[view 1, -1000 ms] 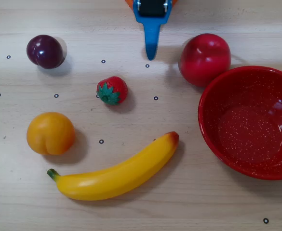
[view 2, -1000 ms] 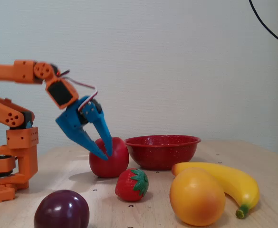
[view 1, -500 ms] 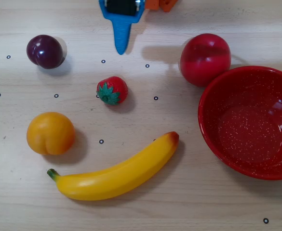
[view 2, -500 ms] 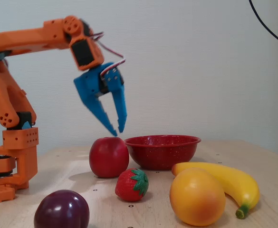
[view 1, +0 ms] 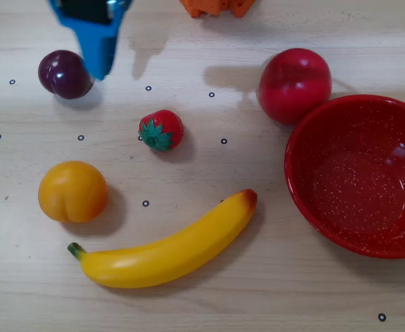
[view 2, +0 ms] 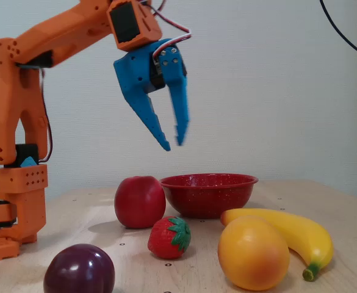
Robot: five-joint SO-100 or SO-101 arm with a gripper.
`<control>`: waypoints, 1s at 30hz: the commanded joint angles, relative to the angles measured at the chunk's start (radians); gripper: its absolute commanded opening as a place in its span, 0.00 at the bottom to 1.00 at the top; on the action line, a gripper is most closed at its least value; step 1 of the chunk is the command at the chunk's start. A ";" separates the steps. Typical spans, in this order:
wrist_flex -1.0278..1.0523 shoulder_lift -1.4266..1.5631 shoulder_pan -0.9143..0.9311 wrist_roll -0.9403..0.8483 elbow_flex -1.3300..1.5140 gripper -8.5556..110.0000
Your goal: Put the peach in the red bowl.
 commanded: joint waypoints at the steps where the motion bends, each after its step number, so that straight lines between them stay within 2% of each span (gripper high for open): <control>1: 0.063 -0.034 -0.052 0.057 -0.183 0.18; 11: 0.224 -0.281 -0.127 0.255 -0.436 0.52; 17: 0.224 -0.391 -0.152 0.339 -0.463 0.58; 30: 0.224 -0.736 -0.101 0.321 -0.781 0.62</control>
